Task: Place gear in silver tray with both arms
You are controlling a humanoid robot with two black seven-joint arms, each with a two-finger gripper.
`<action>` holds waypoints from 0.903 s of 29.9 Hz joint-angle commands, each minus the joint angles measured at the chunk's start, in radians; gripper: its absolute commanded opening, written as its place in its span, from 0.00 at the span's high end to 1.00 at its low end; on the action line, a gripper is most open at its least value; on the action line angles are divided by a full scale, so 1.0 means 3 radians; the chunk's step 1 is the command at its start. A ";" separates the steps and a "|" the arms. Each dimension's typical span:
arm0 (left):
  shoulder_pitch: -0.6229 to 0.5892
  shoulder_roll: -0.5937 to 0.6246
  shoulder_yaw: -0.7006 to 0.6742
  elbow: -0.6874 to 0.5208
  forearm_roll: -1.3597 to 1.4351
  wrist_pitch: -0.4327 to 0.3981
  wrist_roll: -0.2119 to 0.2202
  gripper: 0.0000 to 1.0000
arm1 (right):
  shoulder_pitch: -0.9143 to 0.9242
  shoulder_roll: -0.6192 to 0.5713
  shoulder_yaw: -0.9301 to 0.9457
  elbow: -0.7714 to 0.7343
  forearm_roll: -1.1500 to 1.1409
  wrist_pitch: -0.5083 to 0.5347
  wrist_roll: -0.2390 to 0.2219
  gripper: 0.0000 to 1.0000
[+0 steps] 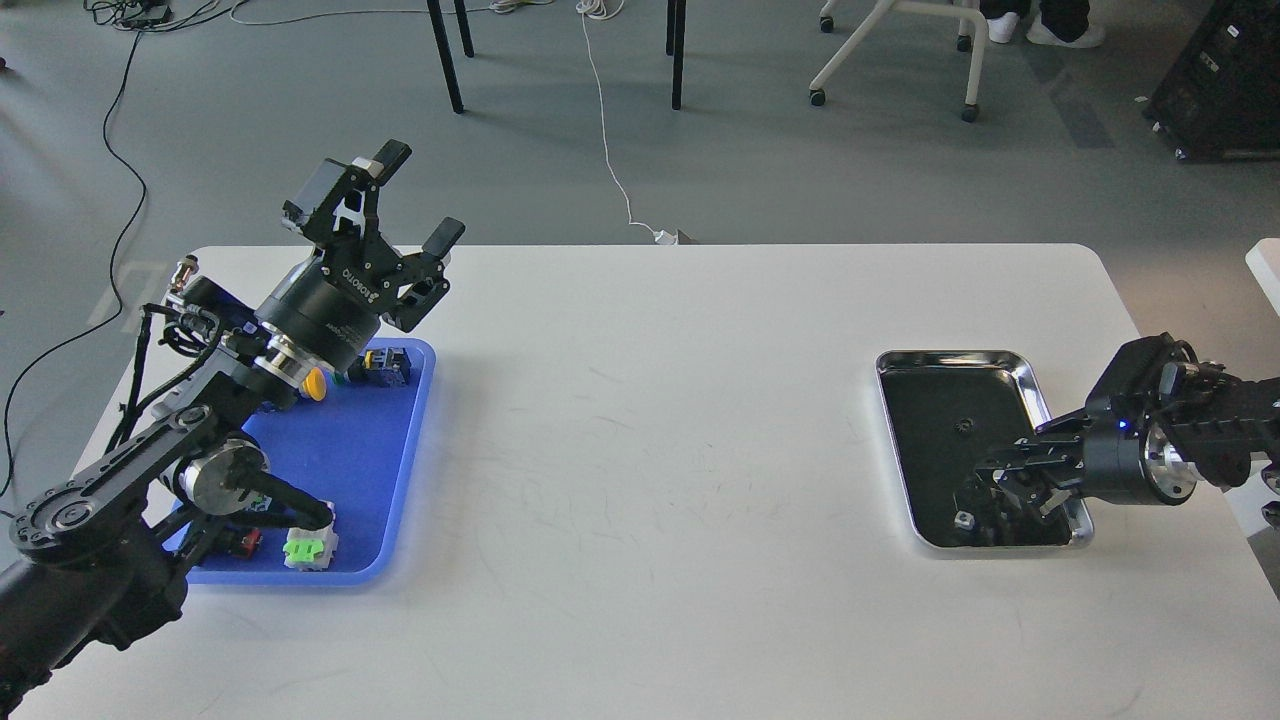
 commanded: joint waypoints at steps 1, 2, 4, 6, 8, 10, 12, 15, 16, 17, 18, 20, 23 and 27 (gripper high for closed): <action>0.0000 0.0006 -0.0003 -0.0010 -0.0001 0.0000 0.0000 0.02 | -0.0001 0.0030 0.0012 -0.0002 0.0014 -0.0002 0.0000 0.42; 0.0000 0.0006 -0.0003 -0.0010 -0.0001 0.0000 0.0000 0.01 | -0.0001 0.0030 0.0012 -0.0002 0.0014 -0.0002 0.0000 0.36; 0.0000 0.0006 -0.0003 -0.0010 -0.0001 0.0000 0.0000 0.01 | -0.0001 0.0025 0.0028 0.0003 0.0035 -0.0002 0.0000 0.16; 0.0000 0.0006 -0.0003 -0.0010 -0.0001 0.0000 0.0000 0.02 | -0.0001 -0.0001 0.0099 0.0019 0.0045 -0.0007 0.0000 0.05; 0.0000 0.0011 -0.0003 -0.0010 -0.0001 0.0000 0.0000 0.01 | 0.0004 -0.0026 0.0211 0.0019 0.0050 -0.0007 0.0000 0.04; 0.0000 0.0016 -0.0003 -0.0010 -0.0001 0.0000 0.0000 0.01 | 0.0040 -0.0077 0.0324 0.0024 0.0060 -0.0007 0.0000 0.04; 0.0000 0.0016 -0.0003 -0.0015 -0.0001 0.0000 0.0000 0.01 | 0.0055 -0.0103 0.0523 0.0024 0.0106 -0.0002 0.0000 0.04; 0.0000 0.0026 -0.0003 -0.0015 -0.0001 0.0000 0.0000 0.02 | 0.0015 -0.0108 0.0931 0.0029 0.0346 0.0003 0.0000 0.04; 0.0000 0.0026 -0.0003 -0.0015 -0.0001 0.0000 0.0000 0.01 | -0.0011 -0.0108 0.1090 0.0039 0.0514 0.0003 0.0000 0.04; 0.0005 0.0026 -0.0003 -0.0015 -0.0001 0.0000 0.0000 0.01 | -0.0042 -0.0098 0.1193 0.0039 0.0718 0.0008 0.0000 0.04; 0.0005 0.0021 -0.0003 -0.0010 -0.0001 0.0000 0.0000 0.01 | -0.0108 -0.0078 0.1305 0.0034 0.0978 0.0008 0.0000 0.04; 0.0010 0.0016 -0.0008 -0.0010 -0.0001 0.0000 0.0000 0.01 | -0.0246 -0.0032 0.1469 0.0034 0.1540 0.0008 0.0000 0.04; 0.0051 0.0011 -0.0008 -0.0010 -0.0011 0.0010 0.0000 0.01 | -0.0394 0.0162 0.1735 0.0034 0.2455 0.0008 0.0000 0.04; 0.0117 -0.0030 -0.0008 0.0010 -0.0011 0.0046 0.0000 0.01 | -0.0548 0.0403 0.2021 0.0039 0.3591 0.0013 0.0000 0.04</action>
